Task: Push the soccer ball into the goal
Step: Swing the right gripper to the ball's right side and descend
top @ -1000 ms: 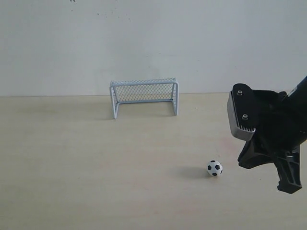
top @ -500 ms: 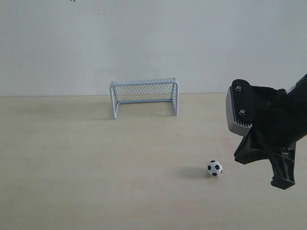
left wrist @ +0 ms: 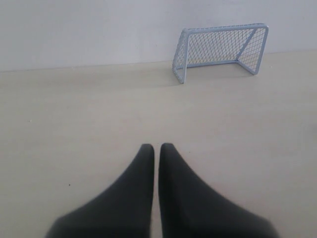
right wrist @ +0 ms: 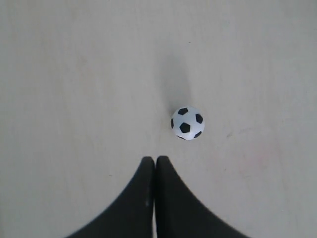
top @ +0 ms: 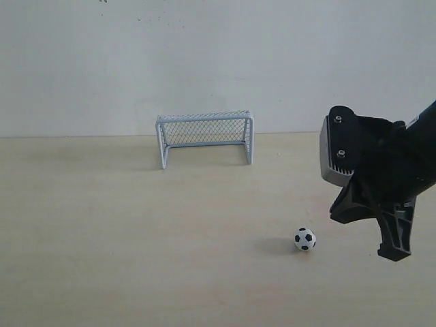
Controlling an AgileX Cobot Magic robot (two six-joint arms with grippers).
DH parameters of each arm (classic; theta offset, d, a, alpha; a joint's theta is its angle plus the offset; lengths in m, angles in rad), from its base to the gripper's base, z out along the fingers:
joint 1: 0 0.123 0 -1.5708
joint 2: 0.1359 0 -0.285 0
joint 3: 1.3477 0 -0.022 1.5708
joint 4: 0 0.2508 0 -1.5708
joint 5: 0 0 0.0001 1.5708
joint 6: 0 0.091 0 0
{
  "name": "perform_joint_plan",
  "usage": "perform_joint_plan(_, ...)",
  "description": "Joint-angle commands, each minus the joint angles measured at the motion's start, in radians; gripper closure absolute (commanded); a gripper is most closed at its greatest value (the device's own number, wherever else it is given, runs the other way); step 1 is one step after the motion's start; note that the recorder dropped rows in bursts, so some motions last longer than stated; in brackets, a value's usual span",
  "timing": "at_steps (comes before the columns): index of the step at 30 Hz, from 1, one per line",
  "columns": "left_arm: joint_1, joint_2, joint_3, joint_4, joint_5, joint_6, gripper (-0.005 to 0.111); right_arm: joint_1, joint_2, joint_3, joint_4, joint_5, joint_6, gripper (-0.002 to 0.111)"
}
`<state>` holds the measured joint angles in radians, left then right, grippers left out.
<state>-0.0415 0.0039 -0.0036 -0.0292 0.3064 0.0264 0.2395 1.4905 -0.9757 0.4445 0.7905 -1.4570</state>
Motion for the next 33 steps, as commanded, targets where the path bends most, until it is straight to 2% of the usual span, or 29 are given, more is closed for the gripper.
perform_joint_plan(1, 0.002, -0.004, 0.004, -0.009, 0.0, -0.003, 0.102, 0.001, -0.003, -0.003, 0.038, -0.005, 0.019, 0.108)
perform_joint_plan(6, 0.002, -0.004, 0.004, -0.009, 0.0, -0.003, 0.102, 0.001, -0.003, -0.003, 0.186, -0.001, 0.019, 0.108)
perform_joint_plan(9, 0.002, -0.004, 0.004, -0.009, 0.0, -0.003, 0.102, 0.001, -0.003, -0.003, 0.174, -0.01, 0.035, 0.108)
perform_joint_plan(11, 0.002, -0.004, 0.004, -0.009, 0.0, -0.003, 0.102, 0.001, -0.003, -0.003, 0.095, -0.081, 0.1, 0.108)
perform_joint_plan(14, 0.002, -0.004, 0.004, -0.009, 0.0, -0.003, 0.102, -0.001, 0.009, -0.003, -0.056, -0.221, 0.368, 0.108)
perform_joint_plan(16, 0.002, -0.004, 0.004, -0.009, 0.0, -0.003, 0.102, -0.003, 0.046, -0.003, -0.263, -0.285, 0.503, 0.108)
perform_joint_plan(17, 0.002, -0.004, 0.004, -0.009, 0.0, -0.003, 0.102, -0.025, 0.075, -0.003, -0.385, -0.329, 0.612, 0.108)
perform_joint_plan(19, 0.002, -0.004, 0.004, -0.009, 0.0, -0.003, 0.102, -0.079, 0.117, -0.012, -0.49, -0.394, 0.719, 0.108)
perform_joint_plan(22, 0.002, -0.004, 0.004, -0.009, 0.0, -0.003, 0.102, -0.185, 0.184, -0.082, -0.514, -0.398, 0.735, 0.108)
perform_joint_plan(24, 0.002, -0.004, 0.004, -0.009, 0.0, -0.003, 0.102, -0.247, 0.23, -0.177, -0.507, -0.327, 0.656, 0.108)
perform_joint_plan(27, 0.002, -0.004, 0.004, -0.009, 0.0, -0.003, 0.102, -0.307, 0.304, -0.356, -0.47, -0.113, 0.367, 0.108)
perform_joint_plan(31, 0.002, -0.004, 0.004, -0.009, 0.0, -0.003, 0.102, -0.315, 0.408, -0.612, -0.357, 0.385, -0.095, 0.108)
perform_joint_plan(33, 0.002, -0.004, 0.004, -0.009, 0.0, -0.003, 0.102, -0.315, 0.441, -0.691, -0.238, 0.431, -0.22, 0.108)
